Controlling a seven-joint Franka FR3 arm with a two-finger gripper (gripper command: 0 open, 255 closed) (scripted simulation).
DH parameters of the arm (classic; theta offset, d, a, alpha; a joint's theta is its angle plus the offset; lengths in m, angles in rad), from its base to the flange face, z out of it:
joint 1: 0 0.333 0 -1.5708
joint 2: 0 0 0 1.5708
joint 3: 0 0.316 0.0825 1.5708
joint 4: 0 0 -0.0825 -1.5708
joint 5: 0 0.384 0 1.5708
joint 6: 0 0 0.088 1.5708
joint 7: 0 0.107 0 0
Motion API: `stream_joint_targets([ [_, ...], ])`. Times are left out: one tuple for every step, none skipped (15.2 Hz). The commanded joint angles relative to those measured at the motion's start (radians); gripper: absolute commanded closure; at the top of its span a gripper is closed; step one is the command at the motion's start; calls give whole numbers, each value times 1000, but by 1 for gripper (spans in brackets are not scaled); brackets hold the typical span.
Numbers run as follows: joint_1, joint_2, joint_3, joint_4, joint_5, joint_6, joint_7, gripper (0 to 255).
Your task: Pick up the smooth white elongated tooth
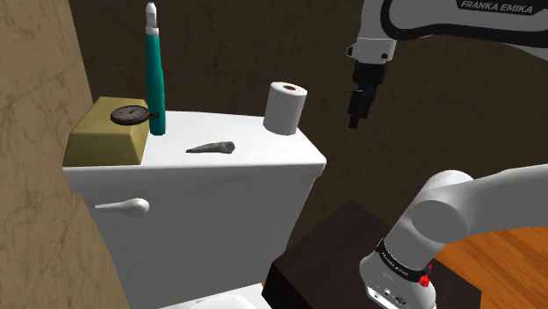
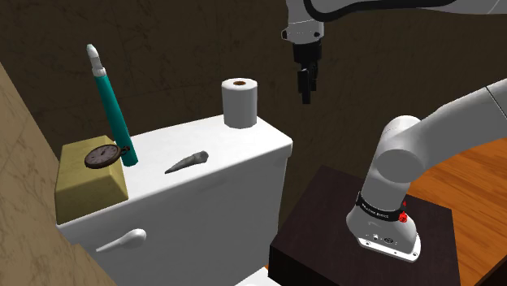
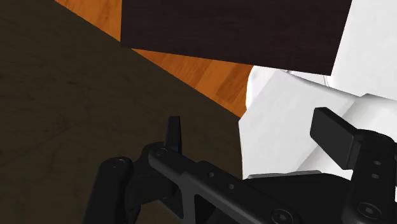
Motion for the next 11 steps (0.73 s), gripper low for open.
stream_joint_targets([
  [0, 0, 0, 0, 0, 0, 0, 0],
  [11, 29, 14, 18, 13, 6, 3, 0],
  [22, 59, 28, 36, 25, 11, 6, 0],
  [33, 88, 42, 56, 37, 16, 9, 0],
  [43, 118, 56, 76, 48, 20, 12, 0],
  [53, 148, 70, 97, 58, 24, 14, 0],
  [62, 177, 84, 119, 68, 27, 17, 0],
  [72, 207, 97, 141, 77, 30, 20, 0],
  [81, 237, 111, 164, 85, 32, 22, 0],
  [90, 267, 125, 188, 93, 33, 25, 0],
  [98, 297, 139, 213, 100, 35, 28, 0],
])
